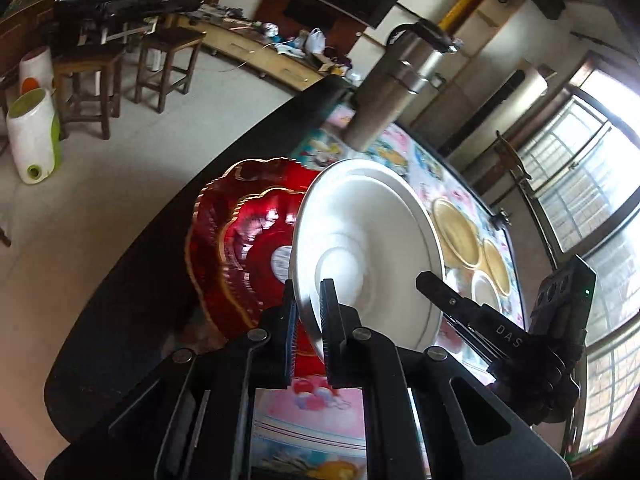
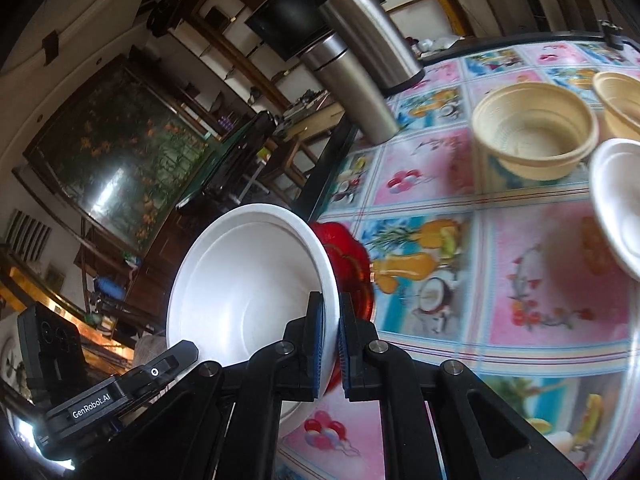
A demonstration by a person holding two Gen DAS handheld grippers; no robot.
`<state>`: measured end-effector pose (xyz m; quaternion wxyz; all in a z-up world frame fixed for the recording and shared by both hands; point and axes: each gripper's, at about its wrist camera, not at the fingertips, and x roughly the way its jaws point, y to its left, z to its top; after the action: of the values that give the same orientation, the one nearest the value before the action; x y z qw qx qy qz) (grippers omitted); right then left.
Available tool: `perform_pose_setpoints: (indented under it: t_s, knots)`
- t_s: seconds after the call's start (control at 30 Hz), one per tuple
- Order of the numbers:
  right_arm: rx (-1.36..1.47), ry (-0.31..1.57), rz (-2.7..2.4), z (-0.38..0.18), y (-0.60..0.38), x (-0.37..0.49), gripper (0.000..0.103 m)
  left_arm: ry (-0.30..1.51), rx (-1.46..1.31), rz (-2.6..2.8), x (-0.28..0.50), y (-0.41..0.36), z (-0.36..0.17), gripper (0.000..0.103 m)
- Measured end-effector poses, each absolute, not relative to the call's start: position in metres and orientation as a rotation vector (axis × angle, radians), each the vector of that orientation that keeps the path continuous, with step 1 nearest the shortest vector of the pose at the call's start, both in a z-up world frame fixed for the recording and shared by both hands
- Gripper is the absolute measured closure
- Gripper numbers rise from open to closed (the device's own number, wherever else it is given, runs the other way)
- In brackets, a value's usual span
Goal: Organize plates and bowls
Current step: 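Carry both white pieces onto the red plate stack and open both tools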
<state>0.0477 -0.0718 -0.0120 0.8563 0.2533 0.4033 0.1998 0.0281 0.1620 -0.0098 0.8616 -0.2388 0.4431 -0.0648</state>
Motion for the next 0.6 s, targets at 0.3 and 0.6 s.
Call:
perform_pose_setpoints:
  t_s: [0.3, 0.6]
  knots:
    - [0.508, 0.887, 0.408, -0.034, -0.049, 0.06, 0.096, 0.955, -0.453, -0.085, 0.039, 0.163, -0.027, 0.095]
    - [0.432, 0.88, 0.375, -0.042, -0.036, 0.066, 0.094, 0.986, -0.389, -0.03, 0.046, 0.159, -0.038, 0.094]
